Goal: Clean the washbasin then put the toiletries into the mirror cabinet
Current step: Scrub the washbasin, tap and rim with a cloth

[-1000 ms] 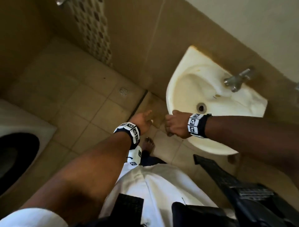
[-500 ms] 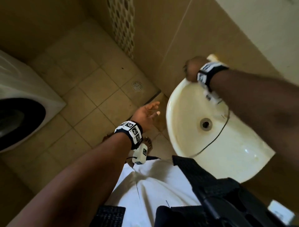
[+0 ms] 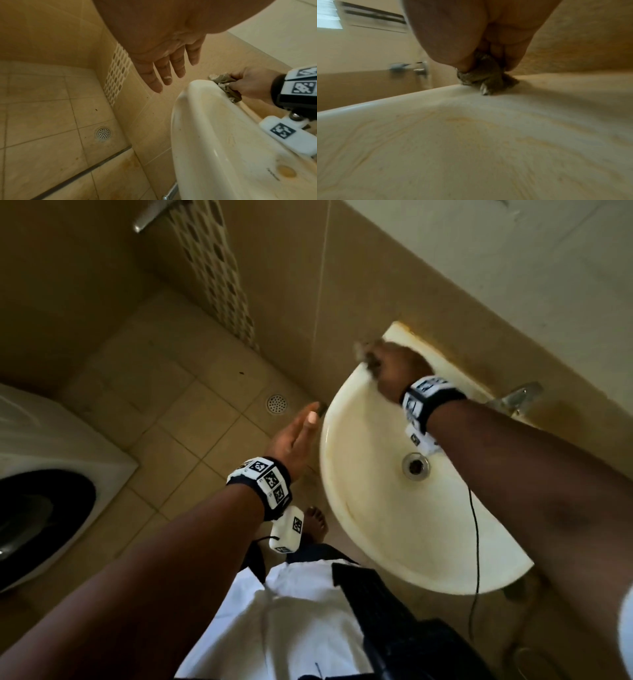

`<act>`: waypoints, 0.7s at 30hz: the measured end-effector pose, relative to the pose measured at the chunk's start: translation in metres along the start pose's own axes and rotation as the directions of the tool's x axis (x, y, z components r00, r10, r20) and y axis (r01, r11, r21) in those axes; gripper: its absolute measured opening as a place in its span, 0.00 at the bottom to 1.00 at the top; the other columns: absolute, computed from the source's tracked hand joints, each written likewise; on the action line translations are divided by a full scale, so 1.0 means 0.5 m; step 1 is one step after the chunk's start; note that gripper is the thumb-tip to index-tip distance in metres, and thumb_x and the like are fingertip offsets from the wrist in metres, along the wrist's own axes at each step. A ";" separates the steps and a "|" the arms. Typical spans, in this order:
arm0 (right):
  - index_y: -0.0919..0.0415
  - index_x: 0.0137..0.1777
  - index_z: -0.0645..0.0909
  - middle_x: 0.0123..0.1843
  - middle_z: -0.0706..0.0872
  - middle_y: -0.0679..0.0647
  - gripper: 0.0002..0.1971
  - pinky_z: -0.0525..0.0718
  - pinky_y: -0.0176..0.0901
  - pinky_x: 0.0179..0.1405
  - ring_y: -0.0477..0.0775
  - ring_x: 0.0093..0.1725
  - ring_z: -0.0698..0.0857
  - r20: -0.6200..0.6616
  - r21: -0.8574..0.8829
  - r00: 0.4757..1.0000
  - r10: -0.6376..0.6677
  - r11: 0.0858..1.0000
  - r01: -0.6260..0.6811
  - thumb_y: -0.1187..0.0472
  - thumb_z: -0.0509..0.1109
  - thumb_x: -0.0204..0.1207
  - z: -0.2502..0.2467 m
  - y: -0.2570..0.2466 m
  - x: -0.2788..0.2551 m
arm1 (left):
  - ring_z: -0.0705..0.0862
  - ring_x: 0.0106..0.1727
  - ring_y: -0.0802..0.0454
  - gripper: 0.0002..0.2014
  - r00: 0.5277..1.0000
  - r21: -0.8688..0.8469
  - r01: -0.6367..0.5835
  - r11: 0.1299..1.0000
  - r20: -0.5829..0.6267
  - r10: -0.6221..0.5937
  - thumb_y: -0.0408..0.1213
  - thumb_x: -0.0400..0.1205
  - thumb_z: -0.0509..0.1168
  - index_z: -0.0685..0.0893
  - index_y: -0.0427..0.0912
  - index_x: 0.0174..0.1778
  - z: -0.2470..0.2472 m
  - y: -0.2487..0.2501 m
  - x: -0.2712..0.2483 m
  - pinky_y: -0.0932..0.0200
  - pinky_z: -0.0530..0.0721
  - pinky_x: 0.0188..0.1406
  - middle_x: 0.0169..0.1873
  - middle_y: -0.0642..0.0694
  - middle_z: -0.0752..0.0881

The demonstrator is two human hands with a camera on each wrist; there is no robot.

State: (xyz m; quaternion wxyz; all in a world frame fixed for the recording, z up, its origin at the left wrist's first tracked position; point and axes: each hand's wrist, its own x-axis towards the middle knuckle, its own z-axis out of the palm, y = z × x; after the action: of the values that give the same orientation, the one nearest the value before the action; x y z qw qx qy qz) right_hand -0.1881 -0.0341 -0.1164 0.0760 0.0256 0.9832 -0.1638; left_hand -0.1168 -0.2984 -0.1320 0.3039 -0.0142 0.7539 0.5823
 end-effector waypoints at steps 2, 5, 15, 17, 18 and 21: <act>0.44 0.79 0.72 0.70 0.83 0.53 0.28 0.76 0.44 0.67 0.61 0.67 0.81 -0.143 0.062 0.973 0.184 0.982 -0.177 0.63 0.60 0.79 -0.010 0.040 0.016 | 0.70 0.82 0.59 0.30 0.999 0.058 -0.010 0.998 0.041 0.008 0.78 0.80 0.51 0.70 0.75 0.77 0.002 -0.007 0.001 0.40 0.69 0.83 0.80 0.63 0.73; 0.49 0.82 0.69 0.75 0.80 0.57 0.28 0.76 0.48 0.69 0.64 0.70 0.79 -0.184 0.069 0.958 0.219 0.975 -0.210 0.62 0.60 0.80 0.024 0.024 0.013 | 0.68 0.82 0.58 0.34 0.998 0.159 -0.031 0.987 0.065 0.021 0.76 0.81 0.48 0.67 0.69 0.83 -0.006 -0.005 -0.009 0.47 0.64 0.84 0.83 0.58 0.70; 0.51 0.81 0.72 0.84 0.69 0.56 0.23 0.70 0.52 0.77 0.59 0.82 0.69 0.073 0.052 0.973 -0.220 0.975 0.216 0.60 0.59 0.86 0.090 -0.041 -0.081 | 0.57 0.89 0.50 0.37 0.994 0.370 -0.084 0.925 0.100 0.050 0.71 0.83 0.44 0.62 0.59 0.87 -0.002 -0.013 -0.008 0.39 0.56 0.87 0.88 0.51 0.61; 0.46 0.83 0.67 0.85 0.67 0.51 0.26 0.69 0.49 0.77 0.57 0.81 0.70 -0.024 0.058 0.998 -0.051 0.997 0.052 0.62 0.56 0.85 0.063 0.026 -0.051 | 0.57 0.89 0.49 0.39 0.990 0.412 -0.111 0.904 0.126 0.064 0.74 0.82 0.42 0.62 0.59 0.87 0.000 -0.013 -0.002 0.37 0.57 0.87 0.88 0.52 0.61; 0.46 0.84 0.64 0.86 0.65 0.51 0.28 0.69 0.49 0.77 0.58 0.80 0.71 -0.078 0.054 0.995 0.055 0.997 -0.051 0.62 0.55 0.85 0.051 0.059 -0.040 | 0.58 0.89 0.49 0.40 0.987 0.425 -0.124 0.897 0.146 0.067 0.76 0.82 0.40 0.62 0.60 0.87 0.000 -0.014 0.000 0.35 0.58 0.86 0.88 0.52 0.62; 0.53 0.86 0.61 0.87 0.62 0.55 0.32 0.70 0.51 0.76 0.63 0.80 0.72 -0.132 0.039 0.952 0.278 0.961 -0.275 0.64 0.58 0.82 0.042 0.098 -0.027 | 0.59 0.88 0.49 0.40 0.982 0.442 -0.151 0.884 0.173 0.081 0.77 0.81 0.40 0.62 0.60 0.87 -0.004 -0.017 -0.002 0.34 0.59 0.86 0.87 0.53 0.63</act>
State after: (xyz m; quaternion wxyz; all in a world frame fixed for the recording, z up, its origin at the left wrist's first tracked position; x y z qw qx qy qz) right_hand -0.1681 0.0050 -0.1494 0.0307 0.1748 0.9711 -0.1595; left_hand -0.1139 -0.3031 -0.1385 0.3189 0.1458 0.8435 0.4069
